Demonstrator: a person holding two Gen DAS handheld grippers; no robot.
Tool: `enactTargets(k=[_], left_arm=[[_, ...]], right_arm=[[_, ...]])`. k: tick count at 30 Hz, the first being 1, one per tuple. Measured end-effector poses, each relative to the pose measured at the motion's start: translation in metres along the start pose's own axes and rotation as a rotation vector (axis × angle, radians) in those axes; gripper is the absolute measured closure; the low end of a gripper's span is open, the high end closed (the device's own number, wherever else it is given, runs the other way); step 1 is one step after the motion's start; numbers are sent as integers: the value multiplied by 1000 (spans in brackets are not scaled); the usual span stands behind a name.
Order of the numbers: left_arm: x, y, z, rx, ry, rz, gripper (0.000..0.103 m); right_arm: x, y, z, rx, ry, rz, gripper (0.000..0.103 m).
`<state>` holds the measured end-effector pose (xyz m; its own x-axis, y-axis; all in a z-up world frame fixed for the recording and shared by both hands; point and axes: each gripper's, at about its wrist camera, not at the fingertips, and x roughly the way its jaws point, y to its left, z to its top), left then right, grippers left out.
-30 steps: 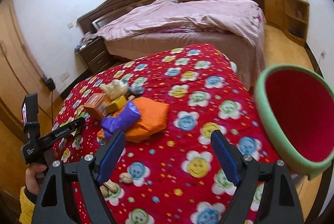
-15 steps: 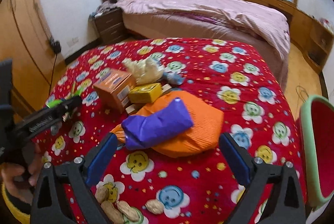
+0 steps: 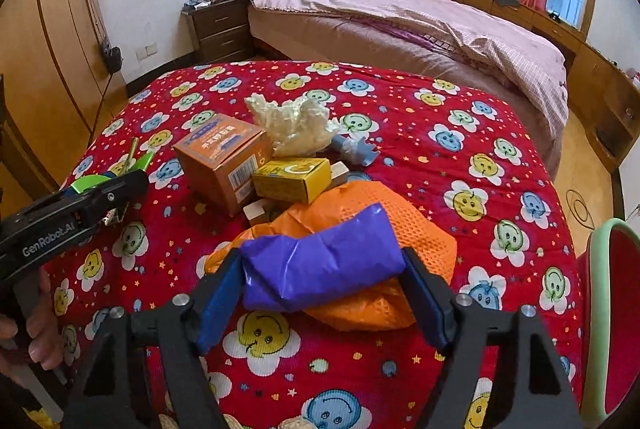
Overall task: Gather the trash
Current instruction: 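Grasp the green mosquito-coil box with the left tool while the right tool grasps the purple bag, then carry the green box and purple bag over the red bucket and open both tools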
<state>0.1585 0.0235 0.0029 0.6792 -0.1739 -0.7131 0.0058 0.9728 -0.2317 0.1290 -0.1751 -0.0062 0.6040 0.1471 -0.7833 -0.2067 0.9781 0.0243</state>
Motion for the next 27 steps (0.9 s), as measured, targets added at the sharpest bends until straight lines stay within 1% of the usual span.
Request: enactTargets(k=[4,11,16,27], left_arm=[[-1,-2,0,9,-10,-5,48],[-12,-14,0,53,-58,-23,48],[-24,-26,2,83,-71,-41,48],[-66,-60,0,140,-89,-112,48]], right_arm=[[-8,-3,-1,24,-21,26,30],[-36,-5,-4,70,-88,64,31],[-60,-15,-9,128,-132,88,31],[-111,-52,-31,256,-224,69,30]])
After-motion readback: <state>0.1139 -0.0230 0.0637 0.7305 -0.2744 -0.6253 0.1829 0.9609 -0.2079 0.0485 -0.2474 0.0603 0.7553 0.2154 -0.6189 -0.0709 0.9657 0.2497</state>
